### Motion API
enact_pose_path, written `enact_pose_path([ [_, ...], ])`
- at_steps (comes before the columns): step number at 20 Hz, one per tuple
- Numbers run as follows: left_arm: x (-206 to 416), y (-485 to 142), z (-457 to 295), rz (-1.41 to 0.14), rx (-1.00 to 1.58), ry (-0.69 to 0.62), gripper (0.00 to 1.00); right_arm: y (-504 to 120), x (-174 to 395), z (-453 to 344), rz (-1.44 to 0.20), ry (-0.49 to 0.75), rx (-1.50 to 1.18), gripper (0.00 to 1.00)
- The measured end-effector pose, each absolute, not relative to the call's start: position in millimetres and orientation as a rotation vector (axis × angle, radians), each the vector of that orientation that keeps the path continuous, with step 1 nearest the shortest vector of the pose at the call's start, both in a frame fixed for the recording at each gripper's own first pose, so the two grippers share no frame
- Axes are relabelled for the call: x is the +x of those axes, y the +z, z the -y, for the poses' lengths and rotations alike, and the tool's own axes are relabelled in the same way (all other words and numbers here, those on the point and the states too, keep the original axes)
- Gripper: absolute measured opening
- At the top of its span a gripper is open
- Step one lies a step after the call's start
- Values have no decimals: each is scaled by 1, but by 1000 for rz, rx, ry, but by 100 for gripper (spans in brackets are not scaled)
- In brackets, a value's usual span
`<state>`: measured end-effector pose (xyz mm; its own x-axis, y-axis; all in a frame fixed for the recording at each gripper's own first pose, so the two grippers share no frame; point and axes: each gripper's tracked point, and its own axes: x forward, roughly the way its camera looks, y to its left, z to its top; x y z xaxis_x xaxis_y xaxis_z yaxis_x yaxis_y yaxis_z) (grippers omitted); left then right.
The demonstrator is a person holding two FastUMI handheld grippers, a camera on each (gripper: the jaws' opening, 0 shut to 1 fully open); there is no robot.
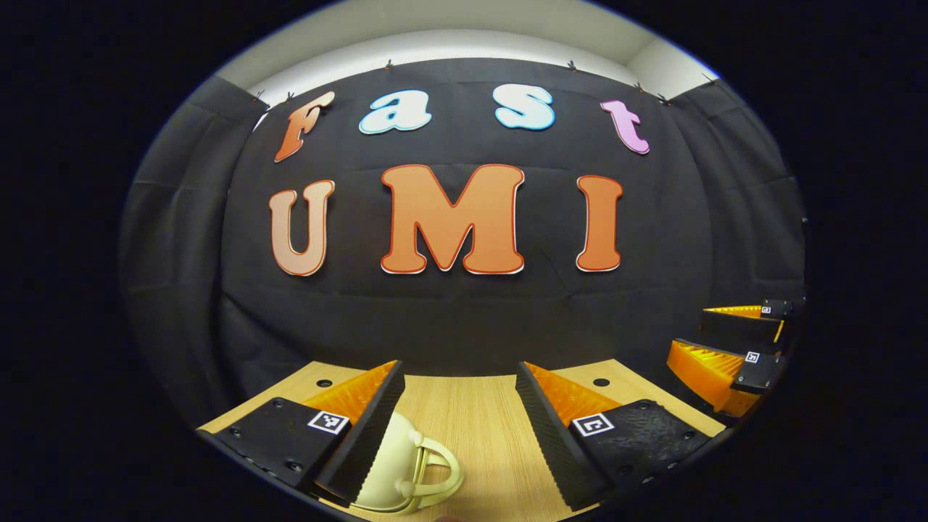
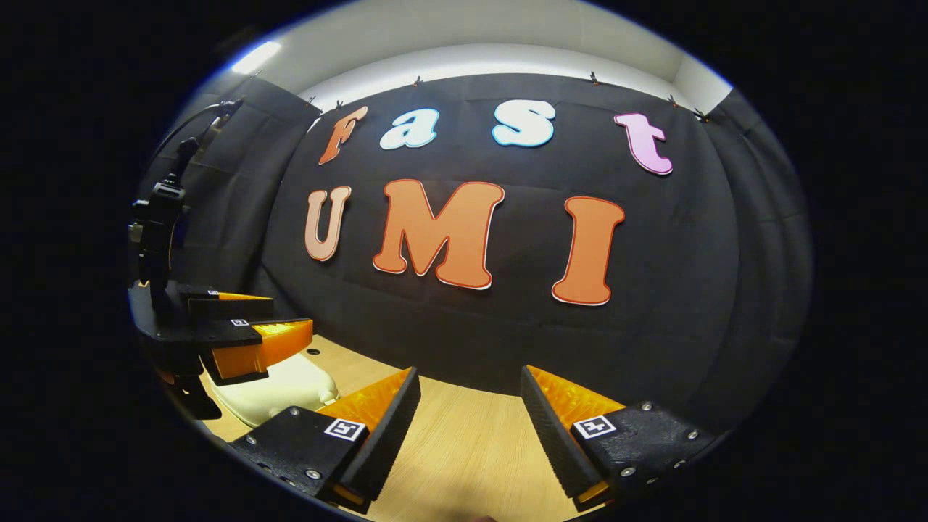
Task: First open the suitcase, pack the skin care products into it, and then close the suitcase.
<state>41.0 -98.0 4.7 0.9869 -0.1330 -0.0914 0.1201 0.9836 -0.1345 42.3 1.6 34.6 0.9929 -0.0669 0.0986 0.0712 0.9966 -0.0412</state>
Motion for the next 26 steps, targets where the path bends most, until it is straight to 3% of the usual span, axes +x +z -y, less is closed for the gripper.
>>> enact_pose_path([
  [26, 51, 29, 120, -50, -81, -208, 97, 39, 28, 4, 140, -79, 2, 95],
])
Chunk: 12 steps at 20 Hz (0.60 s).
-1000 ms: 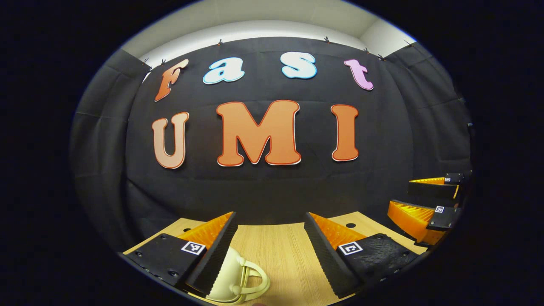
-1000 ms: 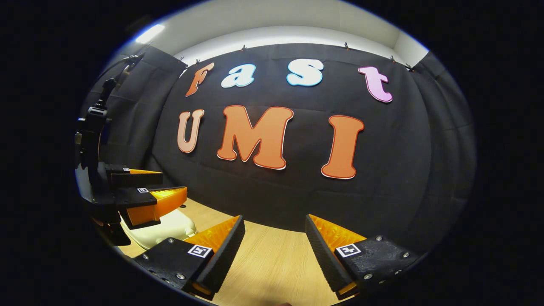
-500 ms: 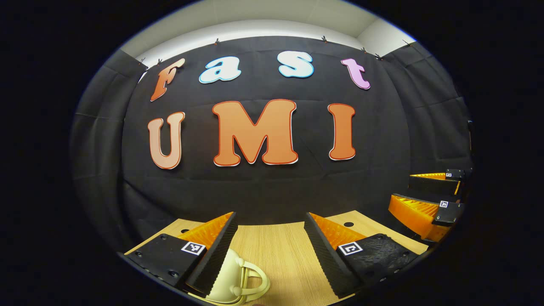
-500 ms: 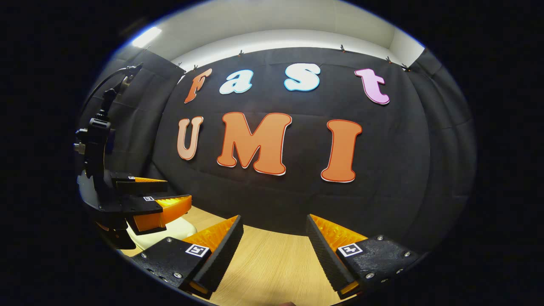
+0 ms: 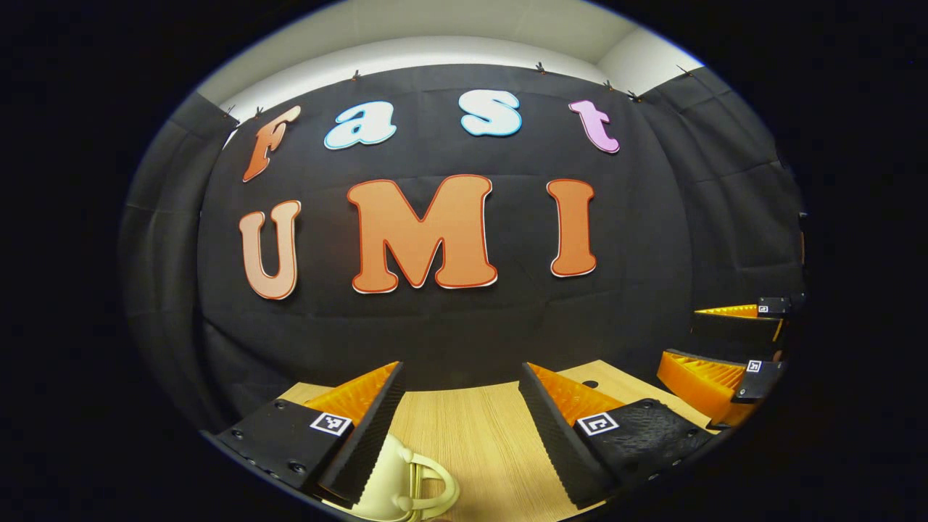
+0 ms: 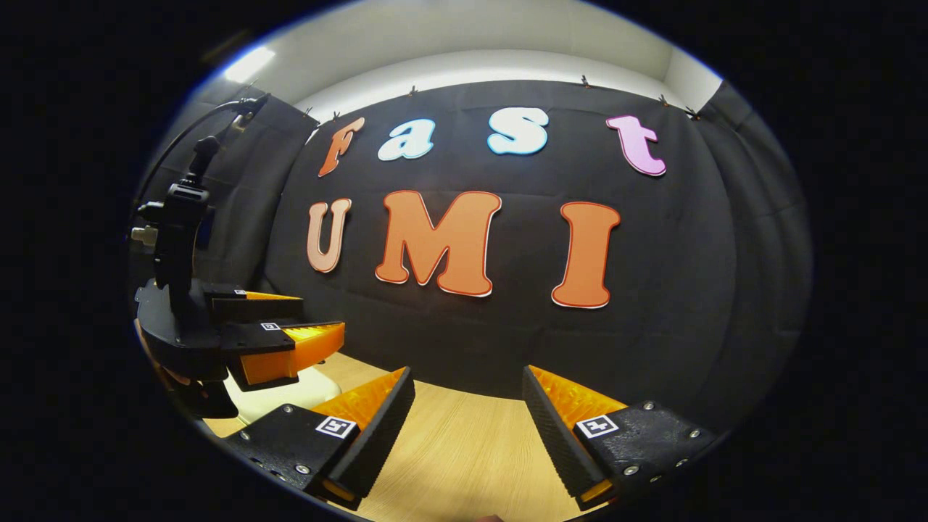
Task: First open the suitcase, pack the skin care products into it, and then close the suitcase.
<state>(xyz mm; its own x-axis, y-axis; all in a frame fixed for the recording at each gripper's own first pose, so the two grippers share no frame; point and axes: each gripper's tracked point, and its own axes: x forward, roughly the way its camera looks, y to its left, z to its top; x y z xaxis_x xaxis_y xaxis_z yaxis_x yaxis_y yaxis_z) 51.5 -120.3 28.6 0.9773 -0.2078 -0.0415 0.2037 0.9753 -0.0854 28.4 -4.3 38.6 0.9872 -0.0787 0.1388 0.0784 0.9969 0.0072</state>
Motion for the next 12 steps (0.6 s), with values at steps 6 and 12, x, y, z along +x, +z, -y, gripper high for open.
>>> enact_pose_path([
  [6, 52, 30, 122, -55, -78, -212, 97, 45, 26, 14, 157, -113, 3, 95],
  [12, 43, 36, 121, -40, -65, -208, 97, 56, 27, 17, 185, -107, -2, 95],
])
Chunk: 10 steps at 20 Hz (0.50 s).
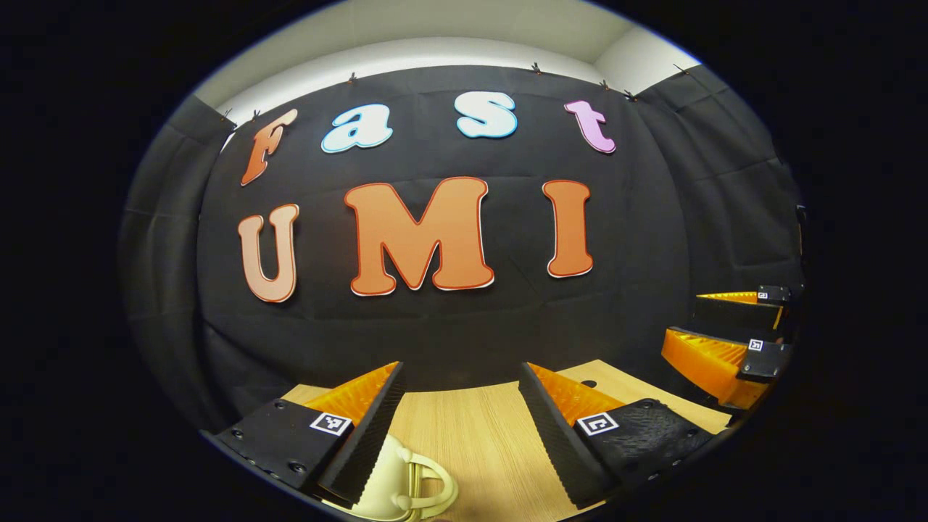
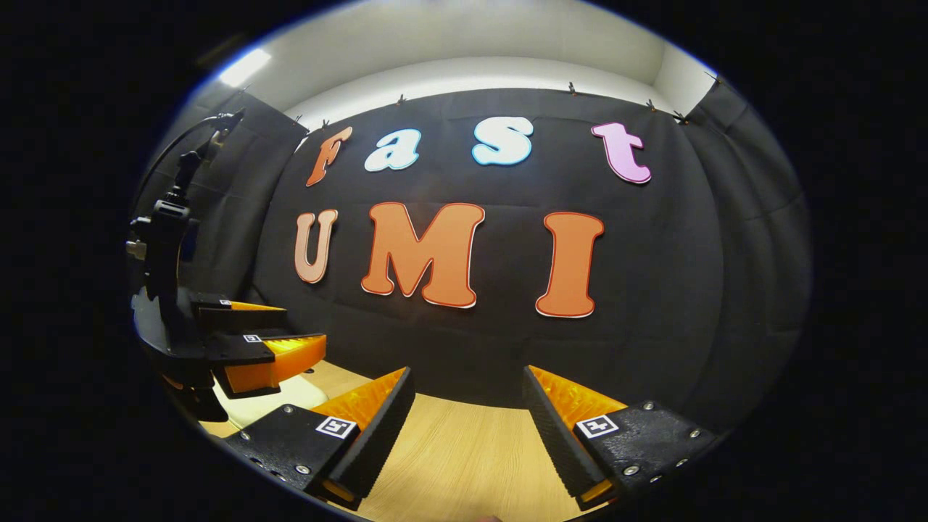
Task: First open the suitcase, pack the skin care products into it, and then close the suitcase.
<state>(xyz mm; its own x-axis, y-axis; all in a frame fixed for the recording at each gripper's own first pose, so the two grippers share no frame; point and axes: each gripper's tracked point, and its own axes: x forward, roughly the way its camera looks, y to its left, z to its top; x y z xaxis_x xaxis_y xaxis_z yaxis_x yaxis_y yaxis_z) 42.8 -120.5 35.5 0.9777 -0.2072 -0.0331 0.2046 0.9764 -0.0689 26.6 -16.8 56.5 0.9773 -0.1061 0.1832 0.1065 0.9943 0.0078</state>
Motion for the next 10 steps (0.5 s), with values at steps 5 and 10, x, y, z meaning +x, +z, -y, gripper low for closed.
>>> enact_pose_path([
  [5, 36, 41, 111, -23, -69, -184, 97, 64, 30, 14, 188, -101, 12, 95],
  [10, 35, 46, 104, -10, -88, -177, 97, 71, 33, 26, 198, -130, -6, 95],
])
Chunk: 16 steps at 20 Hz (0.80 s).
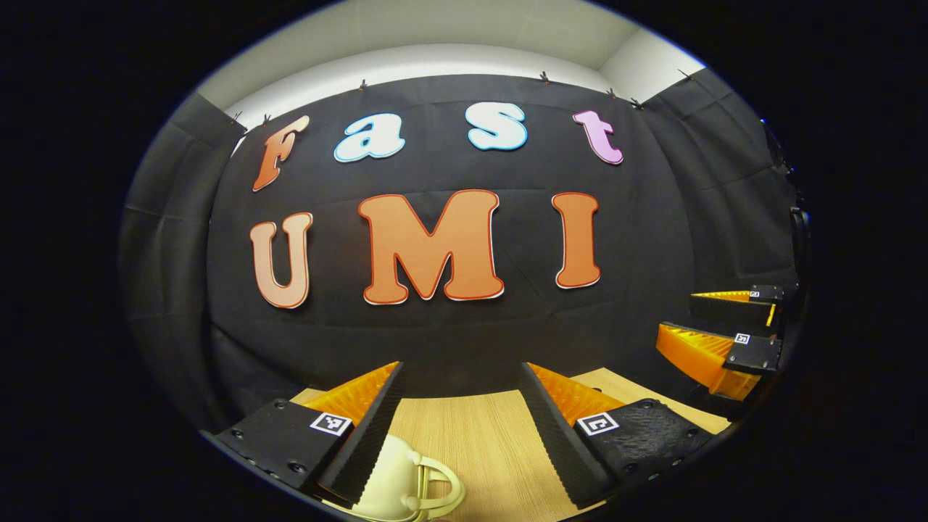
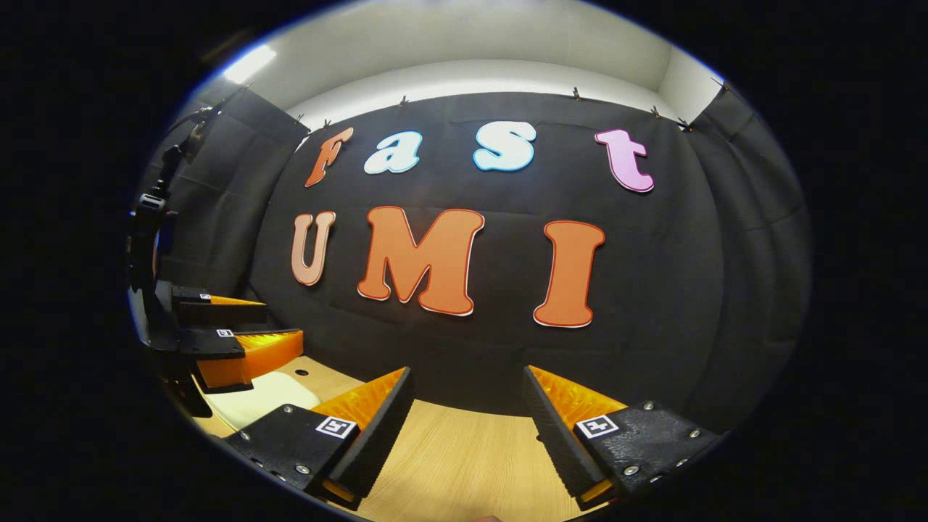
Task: First open the suitcase, pack the skin care products into it, and then close the suitcase.
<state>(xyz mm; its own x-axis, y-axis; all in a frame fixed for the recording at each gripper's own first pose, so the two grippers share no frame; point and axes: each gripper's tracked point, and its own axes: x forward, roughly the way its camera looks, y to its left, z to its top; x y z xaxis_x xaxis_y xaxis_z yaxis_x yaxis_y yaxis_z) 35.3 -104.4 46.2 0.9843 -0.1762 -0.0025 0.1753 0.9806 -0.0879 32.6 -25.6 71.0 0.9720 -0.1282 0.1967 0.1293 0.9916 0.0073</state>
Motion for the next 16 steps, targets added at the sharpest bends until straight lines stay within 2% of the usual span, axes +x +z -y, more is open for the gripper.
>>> enact_pose_path([
  [1, 35, 45, 105, -8, -92, -177, 97, 71, 33, 27, 197, -136, 2, 92],
  [2, 36, 46, 105, -8, -96, -177, 97, 69, 32, 29, 195, -140, 6, 95],
  [16, 43, 39, 110, -19, -113, -222, 97, 70, 18, 31, 198, -164, 3, 95],
])
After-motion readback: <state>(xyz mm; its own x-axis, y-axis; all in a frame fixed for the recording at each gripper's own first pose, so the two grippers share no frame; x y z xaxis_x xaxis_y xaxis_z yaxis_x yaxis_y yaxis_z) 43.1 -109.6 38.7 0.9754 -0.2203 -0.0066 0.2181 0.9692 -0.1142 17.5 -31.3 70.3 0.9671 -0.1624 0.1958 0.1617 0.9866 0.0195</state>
